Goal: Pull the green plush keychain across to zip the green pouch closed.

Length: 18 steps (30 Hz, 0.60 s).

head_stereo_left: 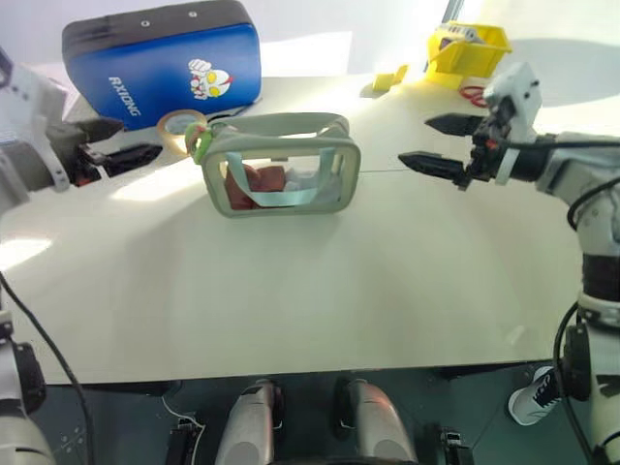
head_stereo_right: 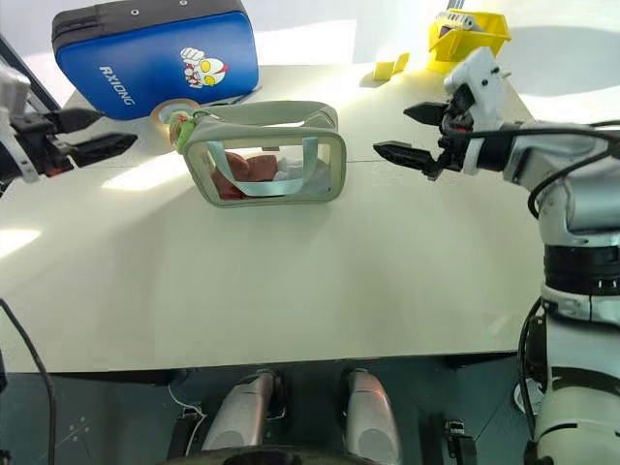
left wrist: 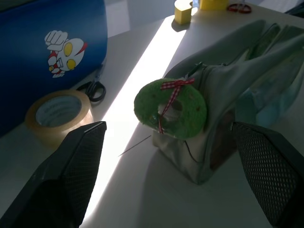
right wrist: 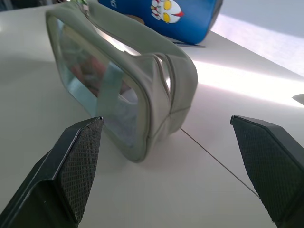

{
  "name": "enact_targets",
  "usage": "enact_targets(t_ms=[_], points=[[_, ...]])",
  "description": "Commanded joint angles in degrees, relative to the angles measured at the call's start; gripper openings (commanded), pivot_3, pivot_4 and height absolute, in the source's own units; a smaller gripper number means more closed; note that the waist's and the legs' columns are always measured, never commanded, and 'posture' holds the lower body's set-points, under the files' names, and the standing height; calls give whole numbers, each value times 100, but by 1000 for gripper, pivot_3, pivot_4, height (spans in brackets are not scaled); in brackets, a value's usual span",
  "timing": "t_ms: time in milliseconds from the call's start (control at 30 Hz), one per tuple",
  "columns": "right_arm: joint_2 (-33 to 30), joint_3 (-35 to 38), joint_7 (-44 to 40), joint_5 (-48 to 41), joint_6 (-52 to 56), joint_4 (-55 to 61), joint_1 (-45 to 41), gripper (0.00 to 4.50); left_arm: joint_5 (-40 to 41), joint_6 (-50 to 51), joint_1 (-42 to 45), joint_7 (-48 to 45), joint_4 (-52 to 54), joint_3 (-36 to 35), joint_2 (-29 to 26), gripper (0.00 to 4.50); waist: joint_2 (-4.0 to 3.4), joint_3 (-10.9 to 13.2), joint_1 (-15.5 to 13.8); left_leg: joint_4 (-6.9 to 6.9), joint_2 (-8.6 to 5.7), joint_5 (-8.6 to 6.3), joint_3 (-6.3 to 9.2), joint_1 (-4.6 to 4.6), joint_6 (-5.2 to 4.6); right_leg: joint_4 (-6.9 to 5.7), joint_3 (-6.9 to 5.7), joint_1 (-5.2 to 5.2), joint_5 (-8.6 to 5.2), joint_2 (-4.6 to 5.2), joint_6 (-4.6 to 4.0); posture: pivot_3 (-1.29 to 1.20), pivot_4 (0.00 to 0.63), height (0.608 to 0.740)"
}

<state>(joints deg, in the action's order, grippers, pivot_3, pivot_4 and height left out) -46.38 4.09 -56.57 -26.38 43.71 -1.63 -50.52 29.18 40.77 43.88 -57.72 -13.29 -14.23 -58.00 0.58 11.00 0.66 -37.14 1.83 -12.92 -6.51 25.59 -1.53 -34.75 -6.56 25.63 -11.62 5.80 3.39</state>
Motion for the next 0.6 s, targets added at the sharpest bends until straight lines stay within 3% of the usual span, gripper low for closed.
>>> enact_targets(t_ms=[33,233,600], points=[[-95,-22,-204,-57,-74,3,-215,4453,4,-85,173,-277,-18,-5,-205,4500,1,0,1,1,0,0,-2,-1,-1,-1,0,0,2,-1,4,0,150,740],[-26,-79,-106,131,-256,-168,-230,4453,-15,-59,259,-293,-54,-41,-212,4500,5,3,-1,-8,0,4,-8,-2,-1,-13,0,0,9,-12,17,0,150,740],[21,-635,-732,269,-482,-316,-714,4453,42,58,342,-816,702,290,-361,4500,6,3,5,-11,2,9,-8,-6,6,-30,3,4,6,-15,11,0,150,740]])
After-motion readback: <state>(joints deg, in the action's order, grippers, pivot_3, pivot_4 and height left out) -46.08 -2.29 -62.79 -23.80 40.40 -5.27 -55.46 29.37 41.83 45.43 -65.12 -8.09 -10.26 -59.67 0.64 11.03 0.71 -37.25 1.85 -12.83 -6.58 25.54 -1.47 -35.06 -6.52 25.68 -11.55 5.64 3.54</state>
